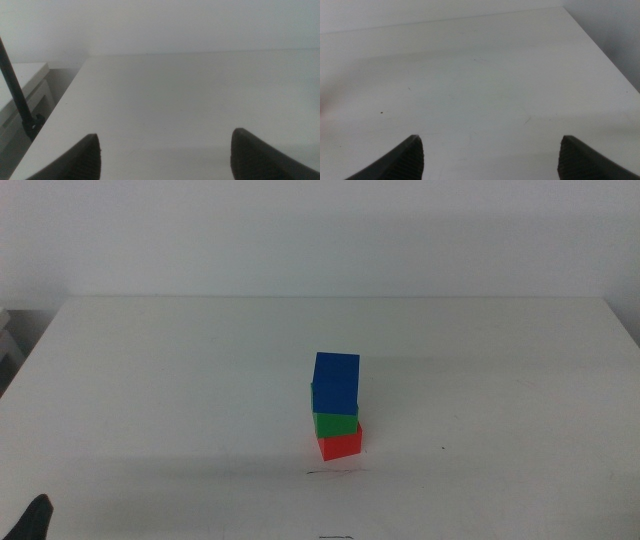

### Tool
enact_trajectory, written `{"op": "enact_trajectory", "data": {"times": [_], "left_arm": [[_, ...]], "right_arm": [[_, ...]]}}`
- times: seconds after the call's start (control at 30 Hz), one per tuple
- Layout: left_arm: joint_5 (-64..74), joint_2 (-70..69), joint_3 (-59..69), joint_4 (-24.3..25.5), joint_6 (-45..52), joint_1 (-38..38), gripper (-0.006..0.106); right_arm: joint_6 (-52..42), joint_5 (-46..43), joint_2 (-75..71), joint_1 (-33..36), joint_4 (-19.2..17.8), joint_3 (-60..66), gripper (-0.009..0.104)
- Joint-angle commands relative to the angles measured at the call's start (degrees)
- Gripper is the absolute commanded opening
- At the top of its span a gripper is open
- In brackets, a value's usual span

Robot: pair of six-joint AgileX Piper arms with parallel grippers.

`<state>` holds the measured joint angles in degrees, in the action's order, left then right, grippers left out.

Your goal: Stack red cubes first, then green, then blue cubes in a specific spot.

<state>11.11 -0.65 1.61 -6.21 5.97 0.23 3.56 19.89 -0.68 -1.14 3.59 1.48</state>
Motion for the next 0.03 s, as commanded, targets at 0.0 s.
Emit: {"op": "enact_trajectory", "data": {"times": [0.0], "left_arm": [[-5.0, -1.6, 0.0, -0.4, -0.3, -0.4, 0.086]], "right_arm": [[-0.6, -4.6, -0.9, -0.4, -0.2, -0.5, 0.086]]}}
